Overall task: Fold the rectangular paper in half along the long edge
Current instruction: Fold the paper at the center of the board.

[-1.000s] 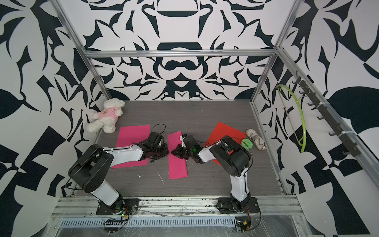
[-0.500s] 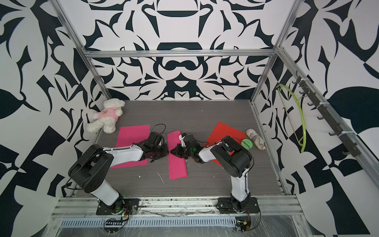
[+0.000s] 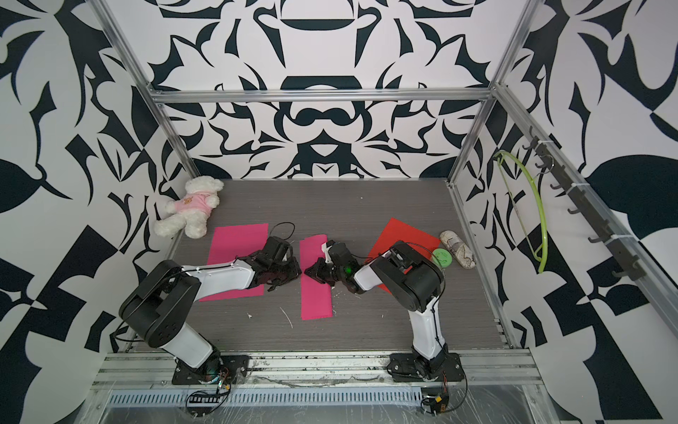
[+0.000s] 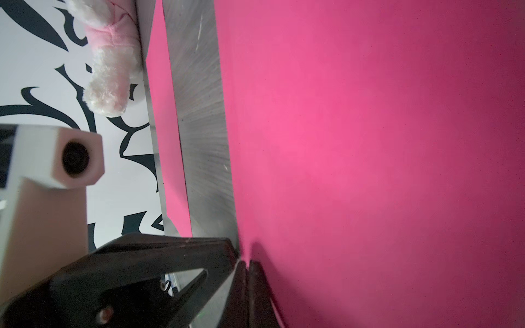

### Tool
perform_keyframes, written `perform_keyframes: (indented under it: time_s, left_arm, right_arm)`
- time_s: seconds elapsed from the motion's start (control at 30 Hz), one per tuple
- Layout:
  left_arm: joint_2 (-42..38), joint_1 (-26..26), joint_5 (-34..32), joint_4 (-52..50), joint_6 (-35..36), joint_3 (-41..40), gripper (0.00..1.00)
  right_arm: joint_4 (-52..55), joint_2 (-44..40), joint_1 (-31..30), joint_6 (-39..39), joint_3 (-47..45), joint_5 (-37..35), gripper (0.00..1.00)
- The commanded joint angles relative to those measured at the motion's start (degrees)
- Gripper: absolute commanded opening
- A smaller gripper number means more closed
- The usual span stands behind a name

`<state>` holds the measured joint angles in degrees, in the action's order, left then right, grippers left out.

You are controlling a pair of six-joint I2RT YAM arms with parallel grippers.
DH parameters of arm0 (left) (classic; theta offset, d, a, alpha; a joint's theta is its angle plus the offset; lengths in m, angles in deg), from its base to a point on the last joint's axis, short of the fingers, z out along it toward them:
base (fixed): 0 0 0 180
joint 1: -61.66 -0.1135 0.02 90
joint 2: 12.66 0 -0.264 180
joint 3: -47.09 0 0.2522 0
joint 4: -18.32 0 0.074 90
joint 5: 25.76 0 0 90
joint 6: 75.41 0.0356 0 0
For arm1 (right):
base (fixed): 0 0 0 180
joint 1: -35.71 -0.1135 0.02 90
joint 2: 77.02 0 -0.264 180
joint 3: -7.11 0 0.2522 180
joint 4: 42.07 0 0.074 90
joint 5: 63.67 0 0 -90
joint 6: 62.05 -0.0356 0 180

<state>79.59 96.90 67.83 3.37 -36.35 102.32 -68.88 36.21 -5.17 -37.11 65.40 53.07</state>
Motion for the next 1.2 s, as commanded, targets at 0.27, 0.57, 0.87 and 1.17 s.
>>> perform_keyframes:
  time_s: [0.27, 0.57, 0.87, 1.17]
  left_arm:
    - [1.2, -0.6, -3.4, -9.9, -1.3, -4.1, 0.0]
    - [3.8, -0.7, -2.8, -8.3, -1.9, -4.9, 0.0]
    - [4.7, -0.9, -2.7, -8.2, -1.9, -5.2, 0.0]
    - [4.5, -1.0, -3.2, -8.6, -1.8, -5.4, 0.0]
  right_arm:
    - [-6.8, 0.6, 0.5, -2.4, -0.3, 1.4, 0.0]
    - [-7.2, 0.8, 0.5, -2.7, 0.0, 3.2, 0.0]
    - [-7.4, 1.8, 0.4, -2.9, 0.9, 5.6, 0.0]
    - [-6.3, 2.5, 0.4, -2.6, 1.8, 7.0, 0.0]
